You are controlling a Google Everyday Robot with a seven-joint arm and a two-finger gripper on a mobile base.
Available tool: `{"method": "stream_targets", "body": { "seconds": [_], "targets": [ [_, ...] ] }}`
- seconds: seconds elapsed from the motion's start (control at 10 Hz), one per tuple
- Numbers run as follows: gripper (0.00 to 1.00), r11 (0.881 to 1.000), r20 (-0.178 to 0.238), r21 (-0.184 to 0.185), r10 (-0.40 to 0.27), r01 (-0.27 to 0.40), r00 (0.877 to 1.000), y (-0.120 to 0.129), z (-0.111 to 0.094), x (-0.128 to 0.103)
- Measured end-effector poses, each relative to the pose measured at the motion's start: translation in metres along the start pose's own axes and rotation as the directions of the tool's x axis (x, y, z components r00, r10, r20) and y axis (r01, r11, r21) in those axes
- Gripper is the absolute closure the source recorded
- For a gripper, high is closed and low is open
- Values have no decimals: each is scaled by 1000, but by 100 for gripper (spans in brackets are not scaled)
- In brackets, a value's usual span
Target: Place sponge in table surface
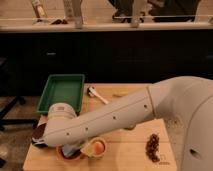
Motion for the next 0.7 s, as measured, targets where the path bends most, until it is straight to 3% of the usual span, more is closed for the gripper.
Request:
{"method": "stream_targets", "body": {
  "seconds": [0.4, 0.7],
  "targets": [
    [20, 999, 4, -13, -41, 41, 999, -19, 4, -27],
    [20, 999, 59, -38, -2, 4, 998, -29, 27, -39]
  ]
}}
